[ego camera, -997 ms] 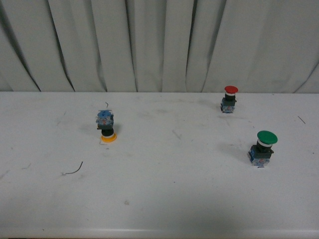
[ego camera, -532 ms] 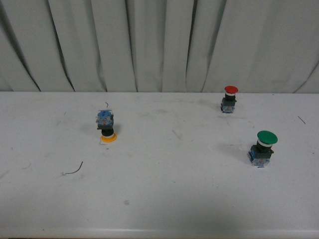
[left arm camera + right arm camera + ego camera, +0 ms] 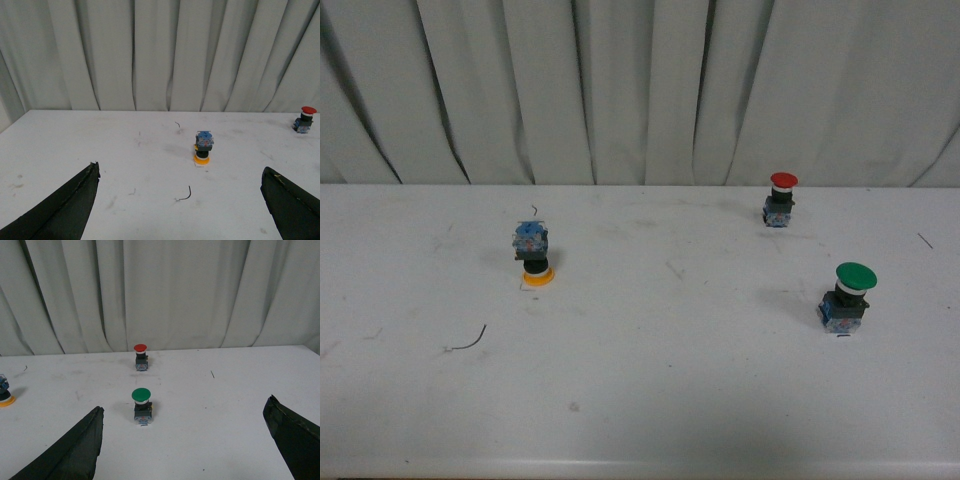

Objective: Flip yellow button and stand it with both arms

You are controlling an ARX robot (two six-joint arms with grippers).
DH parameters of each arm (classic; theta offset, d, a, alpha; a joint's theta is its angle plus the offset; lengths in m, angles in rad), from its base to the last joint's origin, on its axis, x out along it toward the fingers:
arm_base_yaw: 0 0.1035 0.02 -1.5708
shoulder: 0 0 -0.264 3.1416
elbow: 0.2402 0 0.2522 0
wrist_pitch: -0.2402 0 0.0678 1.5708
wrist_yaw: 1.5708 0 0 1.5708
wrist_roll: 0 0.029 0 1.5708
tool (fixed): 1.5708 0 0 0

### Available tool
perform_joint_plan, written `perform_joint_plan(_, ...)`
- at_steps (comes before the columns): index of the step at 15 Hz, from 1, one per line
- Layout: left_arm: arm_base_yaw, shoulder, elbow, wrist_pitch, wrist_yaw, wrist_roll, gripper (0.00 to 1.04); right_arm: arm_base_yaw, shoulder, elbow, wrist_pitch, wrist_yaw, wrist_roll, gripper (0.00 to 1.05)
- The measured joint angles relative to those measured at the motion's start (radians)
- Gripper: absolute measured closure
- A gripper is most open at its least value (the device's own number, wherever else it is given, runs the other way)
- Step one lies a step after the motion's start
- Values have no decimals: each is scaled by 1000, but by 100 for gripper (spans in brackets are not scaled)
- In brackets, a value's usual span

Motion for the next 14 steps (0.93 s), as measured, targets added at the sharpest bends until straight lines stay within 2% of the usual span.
perform_joint_plan(1, -71, 71, 51, -146, -163, -63, 7, 0, 0, 0, 0, 2, 0, 7)
perform_joint_plan(2, 16, 369, 132, -27, -330, -170, 7, 0, 0, 0, 0, 0, 0, 7)
perform_joint_plan(3, 51, 549, 177, 172, -257, -167, 7, 0, 0, 0, 0, 0, 0, 7)
perform_joint_plan(5, 53, 799, 236, 395, -175, -162, 7, 0, 0, 0, 0, 0, 0, 7)
perform_joint_plan(7, 40, 1051, 342, 554, -114, -156, 7, 0, 0, 0, 0, 0, 0, 7)
perform_joint_plan(10, 10, 1381, 583, 568, -62, -144, 7, 0, 0, 0, 0, 0, 0, 7)
perform_joint_plan(14, -64, 1704, 920, 431, -48, -100, 7, 0, 0, 0, 0, 0, 0, 7)
